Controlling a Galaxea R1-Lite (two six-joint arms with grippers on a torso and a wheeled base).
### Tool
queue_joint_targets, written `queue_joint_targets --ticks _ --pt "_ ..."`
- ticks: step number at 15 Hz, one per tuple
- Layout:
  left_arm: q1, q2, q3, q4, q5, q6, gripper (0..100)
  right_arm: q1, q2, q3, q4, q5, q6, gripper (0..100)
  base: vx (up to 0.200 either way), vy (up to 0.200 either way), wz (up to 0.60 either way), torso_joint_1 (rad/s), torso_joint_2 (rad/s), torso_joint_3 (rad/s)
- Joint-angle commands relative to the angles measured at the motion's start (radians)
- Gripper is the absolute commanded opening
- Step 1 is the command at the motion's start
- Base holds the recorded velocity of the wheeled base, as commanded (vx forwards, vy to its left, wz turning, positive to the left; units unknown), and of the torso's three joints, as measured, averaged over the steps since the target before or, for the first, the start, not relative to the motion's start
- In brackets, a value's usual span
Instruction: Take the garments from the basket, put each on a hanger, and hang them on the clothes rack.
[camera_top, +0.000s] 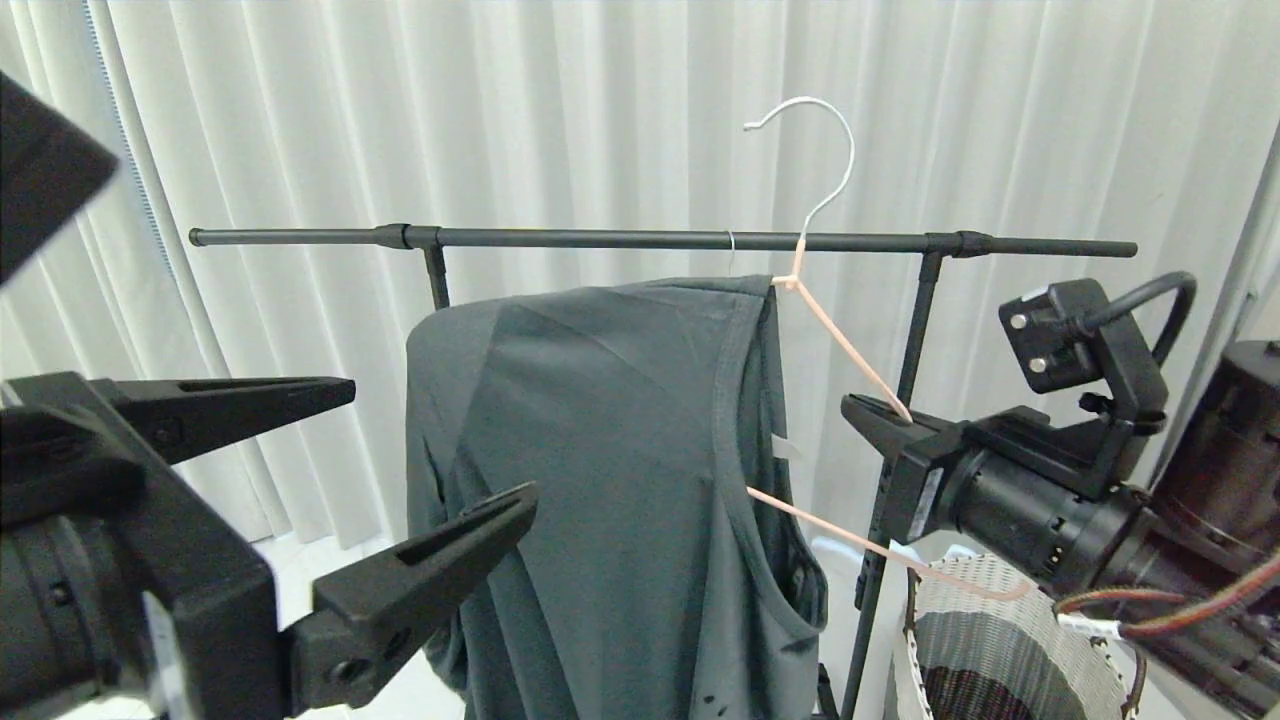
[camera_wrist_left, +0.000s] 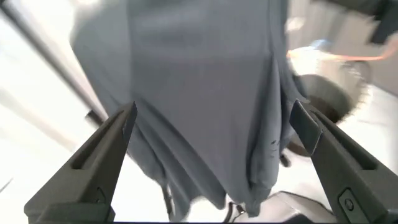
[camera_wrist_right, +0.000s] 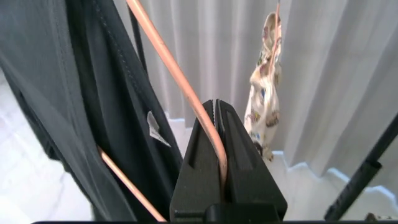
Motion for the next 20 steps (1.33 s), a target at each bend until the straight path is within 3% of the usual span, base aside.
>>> queue_joint_targets --ticks 1,5,7,9,11,16,20 --pt "0.016 -0.051 0.001 -0.024 -0.049 0.034 100 0.023 -0.087 0.113 -0.031 0.001 -0.035 0 0.000 0.000 0.00 0.000 0.00 0.000" --pt "0.063 -0.064 0.033 -0.049 -0.259 0.076 100 0.105 -0.193 0.274 -0.083 0.001 -0.124 0 0.000 0.000 0.00 0.000 0.00 0.000" --pt "0.062 -0.066 0.068 -0.049 -0.319 0.074 100 0.155 -0.225 0.325 -0.103 0.001 -0.161 0 0.000 0.000 0.00 0.000 0.00 0.000" --pt "0.060 -0.063 0.114 -0.050 -0.491 0.071 100 0.201 -0.265 0.382 -0.118 -0.001 -0.185 0 0.000 0.000 0.00 0.000 0.00 0.000" --pt "0.059 -0.052 0.137 -0.050 -0.584 0.071 100 0.223 -0.274 0.383 -0.120 -0.001 -0.195 0 0.000 0.000 0.00 0.000 0.00 0.000" --pt "0.062 0.055 0.171 -0.167 -0.607 0.066 100 0.290 -0.264 0.380 -0.140 -0.001 -0.228 0 0.000 0.000 0.00 0.000 0.00 0.000" --pt "0.059 0.071 0.206 -0.165 -0.679 0.077 100 0.305 -0.262 0.380 -0.140 -0.001 -0.239 0 0.000 0.000 0.00 0.000 0.00 0.000"
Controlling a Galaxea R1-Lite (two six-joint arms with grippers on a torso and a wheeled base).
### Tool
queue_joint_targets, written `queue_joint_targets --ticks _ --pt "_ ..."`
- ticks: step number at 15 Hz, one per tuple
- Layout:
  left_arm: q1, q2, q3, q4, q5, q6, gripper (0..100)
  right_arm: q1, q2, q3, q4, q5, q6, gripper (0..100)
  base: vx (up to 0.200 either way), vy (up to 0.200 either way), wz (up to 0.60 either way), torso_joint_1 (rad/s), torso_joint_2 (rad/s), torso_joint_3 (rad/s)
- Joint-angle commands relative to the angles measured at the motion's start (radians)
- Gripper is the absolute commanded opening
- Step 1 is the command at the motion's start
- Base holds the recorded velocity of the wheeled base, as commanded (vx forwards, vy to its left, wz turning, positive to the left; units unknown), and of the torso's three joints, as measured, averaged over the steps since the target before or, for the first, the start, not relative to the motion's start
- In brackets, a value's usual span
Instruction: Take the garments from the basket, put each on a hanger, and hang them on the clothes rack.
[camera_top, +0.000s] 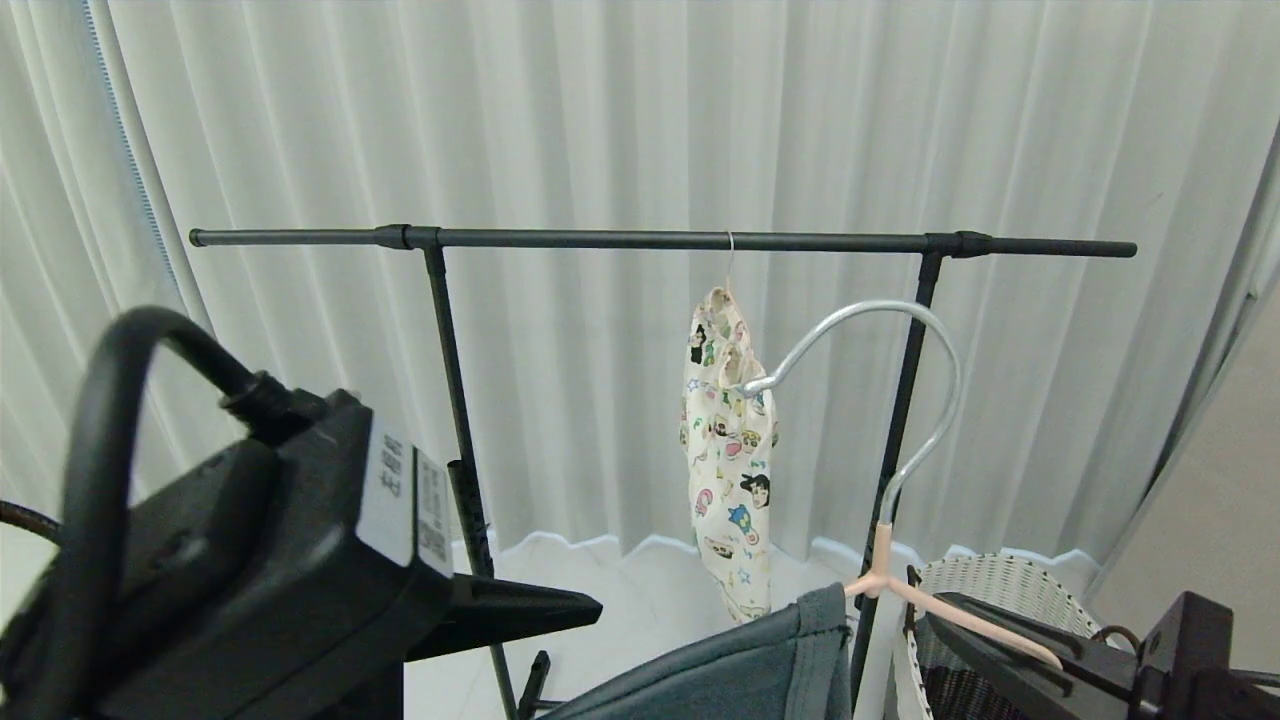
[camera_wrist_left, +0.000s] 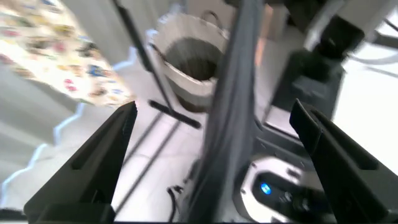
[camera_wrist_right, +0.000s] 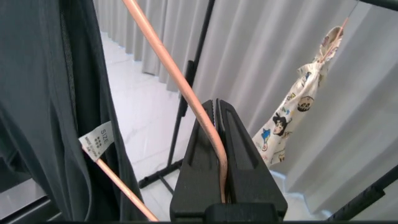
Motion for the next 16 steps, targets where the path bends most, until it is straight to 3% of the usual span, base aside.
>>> queue_joint_targets --ticks 1,6,7,16 --pt "-0.001 0.018 0.015 0.000 -0.005 0.001 100 0.008 0.004 0.000 -0.001 0.000 -0.004 0 0.000 0.000 0.00 0.000 0.00 0.000" --pt "0.001 0.015 0.033 0.000 -0.007 0.001 100 0.029 0.004 -0.008 -0.001 0.000 -0.021 0 0.000 0.000 0.00 0.000 0.00 0.000" --pt "0.001 0.016 0.036 -0.001 -0.007 0.000 0 0.029 0.004 -0.008 -0.001 0.000 -0.022 0 0.000 0.000 0.00 0.000 0.00 0.000" --pt "0.001 0.010 0.061 -0.003 -0.002 0.000 0 0.029 0.002 -0.008 -0.003 -0.002 -0.038 0 0.000 0.000 0.00 0.000 0.00 0.000"
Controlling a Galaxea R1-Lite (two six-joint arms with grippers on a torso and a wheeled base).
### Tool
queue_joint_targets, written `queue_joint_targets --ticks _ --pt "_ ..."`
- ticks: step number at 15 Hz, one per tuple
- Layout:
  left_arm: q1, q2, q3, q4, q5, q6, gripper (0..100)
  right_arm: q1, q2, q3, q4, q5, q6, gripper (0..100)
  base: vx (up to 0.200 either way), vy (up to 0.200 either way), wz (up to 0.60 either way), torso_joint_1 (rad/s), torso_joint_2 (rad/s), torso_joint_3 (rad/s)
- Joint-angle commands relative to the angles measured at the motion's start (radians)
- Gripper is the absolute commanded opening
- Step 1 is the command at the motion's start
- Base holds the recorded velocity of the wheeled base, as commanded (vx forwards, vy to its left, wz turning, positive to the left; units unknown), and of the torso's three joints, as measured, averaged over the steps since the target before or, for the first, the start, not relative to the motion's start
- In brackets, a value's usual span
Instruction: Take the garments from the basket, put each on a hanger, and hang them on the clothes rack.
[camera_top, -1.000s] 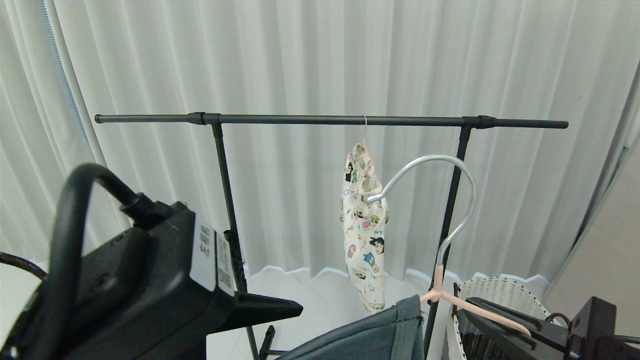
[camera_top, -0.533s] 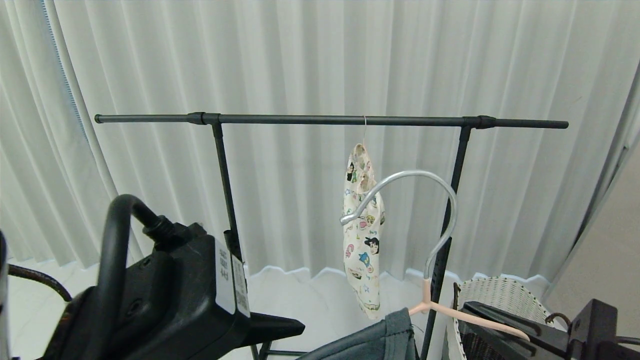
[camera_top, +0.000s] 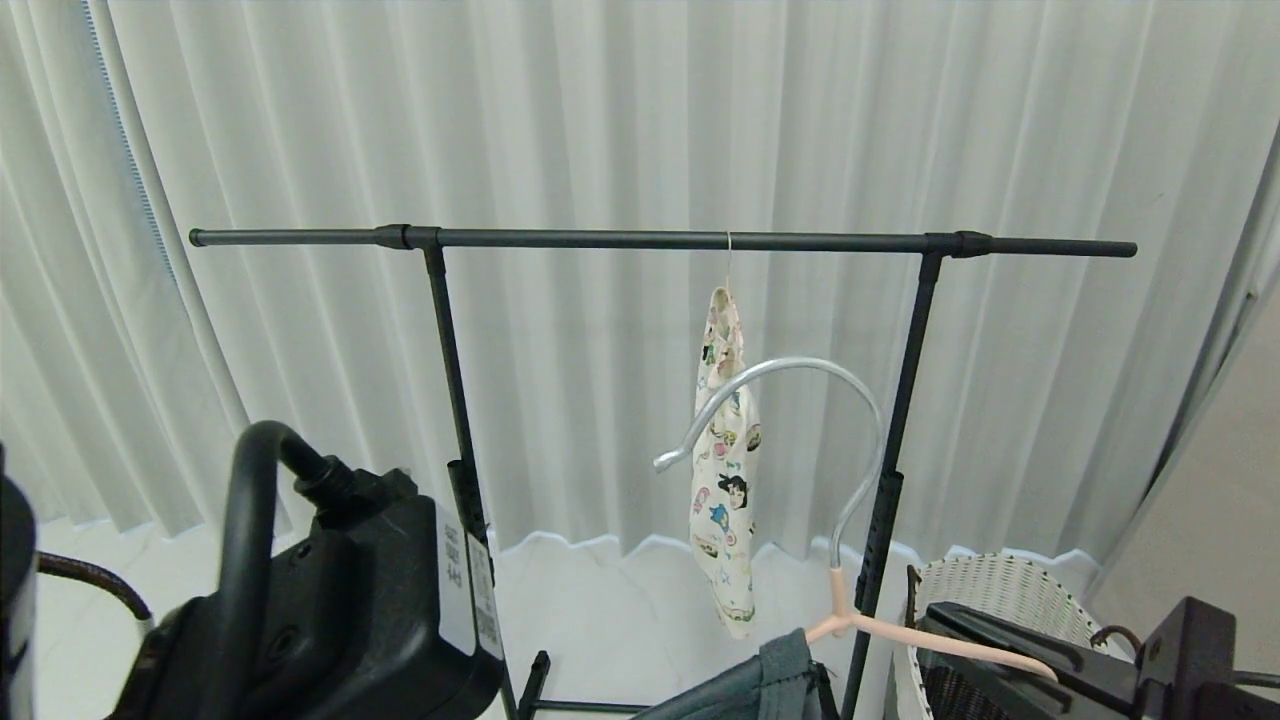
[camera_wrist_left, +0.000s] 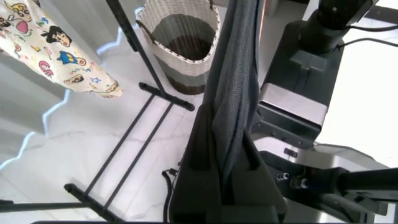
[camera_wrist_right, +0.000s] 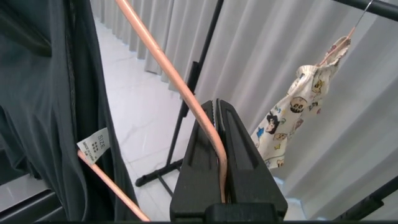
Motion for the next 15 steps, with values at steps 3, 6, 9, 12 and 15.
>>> queue_joint_targets --ticks 3,6,9,12,15 --pt "0.006 -0.001 0.026 0.000 0.016 0.032 0 -0.003 0.000 0.006 0.000 -0.004 -0.012 100 0.000 0.000 0.00 0.000 0.00 0.000" --pt "0.006 -0.003 0.048 0.000 0.083 0.049 0 -0.024 -0.002 0.009 0.000 -0.003 -0.012 100 0.000 0.000 0.00 0.000 0.00 0.000" --pt "0.043 -0.009 0.075 0.000 0.205 0.049 0 -0.071 -0.006 0.032 0.000 0.000 -0.011 100 0.000 0.000 0.00 0.000 0.00 0.000" --pt "0.147 -0.052 0.079 0.000 0.237 0.055 0 -0.141 -0.032 0.118 0.003 0.032 -0.004 100 0.000 0.000 0.00 0.000 0.00 0.000" --pt "0.216 -0.081 0.091 0.000 0.238 0.055 0 -0.170 -0.032 0.178 0.003 0.042 0.043 100 0.000 0.000 0.00 0.000 0.00 0.000"
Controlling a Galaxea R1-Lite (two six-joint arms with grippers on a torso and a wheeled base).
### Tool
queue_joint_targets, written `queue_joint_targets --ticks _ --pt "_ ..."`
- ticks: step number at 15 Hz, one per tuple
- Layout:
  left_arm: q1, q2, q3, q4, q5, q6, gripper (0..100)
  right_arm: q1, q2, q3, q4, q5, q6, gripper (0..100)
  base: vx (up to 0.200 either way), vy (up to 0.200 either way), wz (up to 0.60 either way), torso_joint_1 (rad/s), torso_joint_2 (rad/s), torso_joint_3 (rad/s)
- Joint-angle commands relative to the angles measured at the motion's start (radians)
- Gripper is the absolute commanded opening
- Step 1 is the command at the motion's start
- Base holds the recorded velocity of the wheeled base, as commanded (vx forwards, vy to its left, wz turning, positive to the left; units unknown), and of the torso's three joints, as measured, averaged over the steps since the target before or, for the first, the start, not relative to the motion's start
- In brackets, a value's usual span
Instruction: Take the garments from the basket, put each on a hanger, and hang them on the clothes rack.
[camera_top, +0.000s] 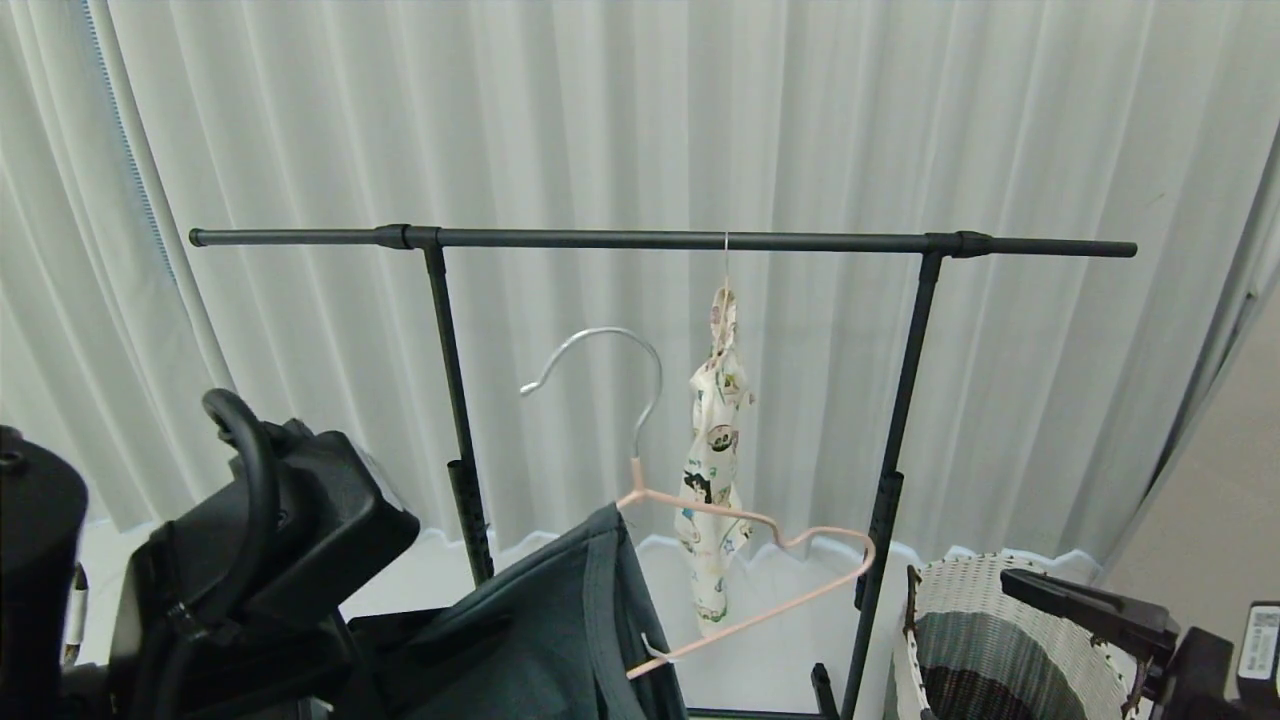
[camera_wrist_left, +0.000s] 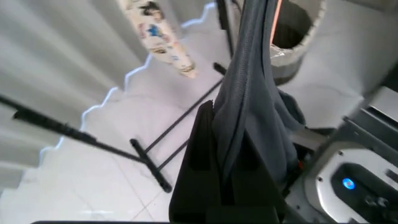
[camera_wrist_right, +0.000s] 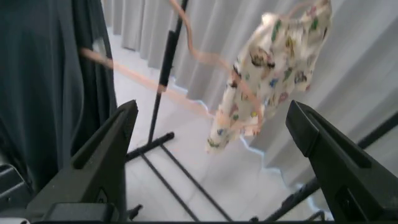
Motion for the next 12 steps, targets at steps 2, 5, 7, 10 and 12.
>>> queue_joint_targets --ticks 2,5,7,10,12 --pt "0.055 -0.024 -0.015 -0.003 0.001 0.000 0 -0.049 0.003 0.023 0.000 0.012 0.033 100 0.000 0.000 0.00 0.000 0.00 0.000" --pt "0.084 -0.001 -0.035 -0.091 -0.001 0.001 0 -0.079 0.036 0.027 0.003 0.031 0.114 100 0.000 0.000 0.00 0.000 0.00 0.000" --pt "0.082 0.018 -0.042 -0.181 -0.001 0.009 0 -0.072 0.072 -0.003 0.004 0.037 0.148 100 0.000 0.000 0.00 0.000 0.00 0.000" --pt "0.082 0.034 -0.056 -0.220 0.001 0.049 0 -0.071 0.165 -0.141 0.098 0.069 0.272 100 0.000 0.000 0.00 0.000 0.00 0.000" --pt "0.082 0.034 -0.061 -0.221 0.001 0.069 0 -0.066 0.197 -0.246 0.196 0.117 0.395 100 0.000 0.000 0.00 0.000 0.00 0.000"
